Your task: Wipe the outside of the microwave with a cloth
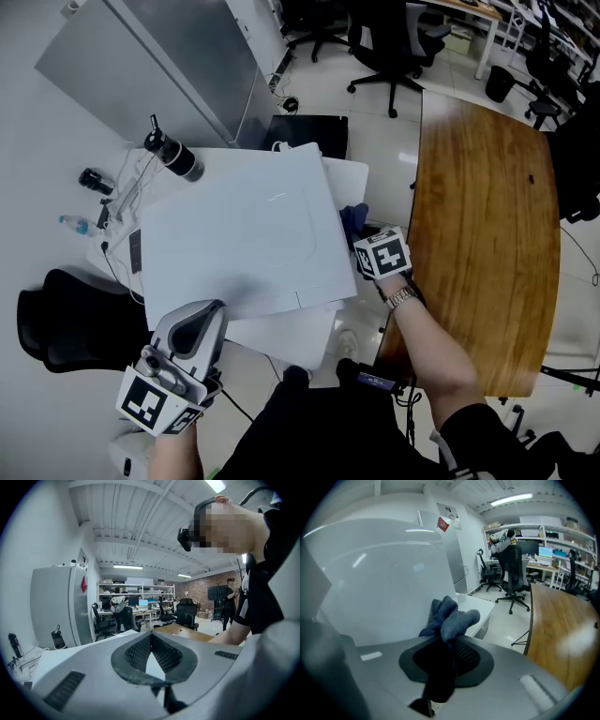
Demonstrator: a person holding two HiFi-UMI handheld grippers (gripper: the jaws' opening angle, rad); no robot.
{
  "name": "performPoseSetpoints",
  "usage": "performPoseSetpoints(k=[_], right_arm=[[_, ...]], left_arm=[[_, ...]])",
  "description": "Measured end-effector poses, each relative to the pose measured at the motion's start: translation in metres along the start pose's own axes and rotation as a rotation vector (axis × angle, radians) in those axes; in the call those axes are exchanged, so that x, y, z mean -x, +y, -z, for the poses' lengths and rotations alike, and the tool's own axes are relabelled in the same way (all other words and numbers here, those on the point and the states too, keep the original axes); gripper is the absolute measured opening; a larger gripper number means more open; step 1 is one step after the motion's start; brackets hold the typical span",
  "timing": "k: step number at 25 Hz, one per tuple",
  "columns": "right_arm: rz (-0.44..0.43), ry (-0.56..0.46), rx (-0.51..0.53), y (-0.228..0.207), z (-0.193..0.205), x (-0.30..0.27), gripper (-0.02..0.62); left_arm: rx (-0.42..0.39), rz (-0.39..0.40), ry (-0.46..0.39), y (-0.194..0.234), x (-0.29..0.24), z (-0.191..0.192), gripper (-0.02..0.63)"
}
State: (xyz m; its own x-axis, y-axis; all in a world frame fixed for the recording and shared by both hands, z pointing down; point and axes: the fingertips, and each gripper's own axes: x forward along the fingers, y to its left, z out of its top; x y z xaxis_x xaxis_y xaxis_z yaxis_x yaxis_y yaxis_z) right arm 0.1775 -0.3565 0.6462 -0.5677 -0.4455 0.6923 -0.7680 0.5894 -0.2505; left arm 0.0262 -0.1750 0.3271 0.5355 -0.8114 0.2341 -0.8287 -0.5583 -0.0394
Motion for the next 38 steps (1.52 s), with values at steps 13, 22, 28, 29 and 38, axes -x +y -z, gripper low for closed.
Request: performPoseSetpoints(k=[13, 22, 28, 29, 38], right_arm=[[0.089, 0.022, 0.027, -0.010, 0.010, 0.004, 0.066], [0.213, -0.082, 0.030, -0.007, 0.005, 0.075, 0.066], [0.301, -0.165, 0.041, 0.020, 0.006, 0.150, 0.066], [0.315, -0.181, 0.045, 0.025, 0.007, 0.164, 0.066], [0.315, -0.318, 0.106, 0.127, 0.024, 0.247, 0.066]], left_arm=[[0.031, -0.046, -0.014, 0.010, 0.026, 0.008, 0.005], [0.051, -0.032, -0.080, 0.012, 0.066, 0.013, 0.005], [0.066, -0.016, -0.132, 0.010, 0.106, 0.016, 0.005], [0.067, -0.011, -0.140, 0.008, 0.112, 0.017, 0.005], [0.093, -0.008, -0.197, 0.000, 0.171, 0.033, 0.005]])
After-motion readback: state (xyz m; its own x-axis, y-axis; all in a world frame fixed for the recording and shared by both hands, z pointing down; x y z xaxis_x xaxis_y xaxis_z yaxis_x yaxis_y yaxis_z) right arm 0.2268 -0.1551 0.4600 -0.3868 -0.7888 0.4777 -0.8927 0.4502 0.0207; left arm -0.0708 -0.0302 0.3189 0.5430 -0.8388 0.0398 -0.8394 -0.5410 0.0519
